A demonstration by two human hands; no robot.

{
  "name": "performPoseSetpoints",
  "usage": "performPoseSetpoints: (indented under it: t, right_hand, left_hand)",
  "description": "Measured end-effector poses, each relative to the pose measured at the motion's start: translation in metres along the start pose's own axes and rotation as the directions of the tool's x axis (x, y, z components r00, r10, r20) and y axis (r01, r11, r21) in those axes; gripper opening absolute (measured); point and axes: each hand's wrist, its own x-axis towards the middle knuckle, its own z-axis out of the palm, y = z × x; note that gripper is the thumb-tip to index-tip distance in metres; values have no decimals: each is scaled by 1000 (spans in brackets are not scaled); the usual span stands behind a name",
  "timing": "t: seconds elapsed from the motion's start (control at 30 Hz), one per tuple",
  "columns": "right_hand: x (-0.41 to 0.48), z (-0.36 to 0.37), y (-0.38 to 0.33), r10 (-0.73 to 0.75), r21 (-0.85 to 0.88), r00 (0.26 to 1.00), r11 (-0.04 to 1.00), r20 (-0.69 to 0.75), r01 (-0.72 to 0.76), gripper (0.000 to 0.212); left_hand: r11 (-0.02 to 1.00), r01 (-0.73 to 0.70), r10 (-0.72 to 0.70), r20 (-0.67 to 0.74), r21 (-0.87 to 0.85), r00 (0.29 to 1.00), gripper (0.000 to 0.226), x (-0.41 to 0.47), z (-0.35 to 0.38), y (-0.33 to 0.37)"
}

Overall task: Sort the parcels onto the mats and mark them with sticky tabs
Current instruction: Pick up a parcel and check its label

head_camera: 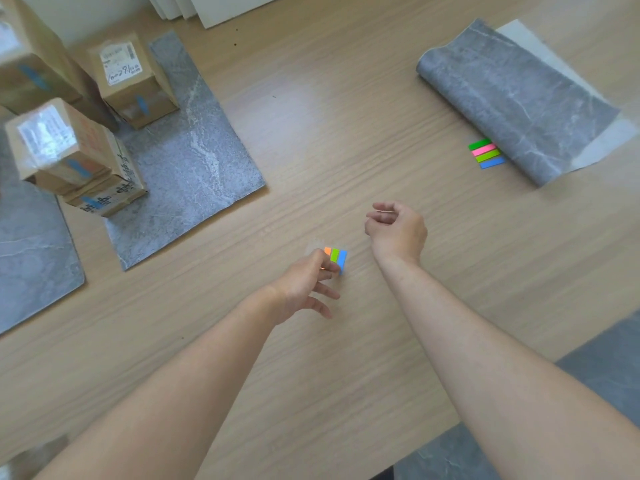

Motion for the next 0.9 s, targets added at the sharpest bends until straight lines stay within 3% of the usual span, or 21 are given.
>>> performPoseSetpoints:
  t: [0.07,0.2,0.47,0.53,0.63,0.77,0.9]
  right_hand:
    - [-9,-5,-2,-22,124,1000,992,16,20,29]
    - [-30,-14,-6,-109,309,987,949,121,67,29]
    - [-60,-18,-25,-149,399,968,915,201,58,26]
    - [-61,-19,-19,-179,315,967,942,180,115,23]
    - [-56,-18,2,-285,-30,930,954,231,300,21]
    - [-45,0,39,-267,-359,810,792,523,493,35]
    - [-33,22,50,-205,-458,798,727,566,512,38]
  left_hand:
    - [998,-39,37,-23,-54,999,39,-1,2,-1]
    - [947,-246,217,-152,-207,964,25,-7,-3,3]
    - [894,-357,261,-333,-270,906,15,-38,-29,-5]
    - [898,-359,258,-354,-256,899,10,-40,-33,-14]
    - [919,-372,299,-387,-129,872,9,-35,-32,-30]
    - [929,-370,333,-400,-16,854,12,-15,-25,-47]
    - [929,-367,317,-415,-44,853,16,2,-18,-52]
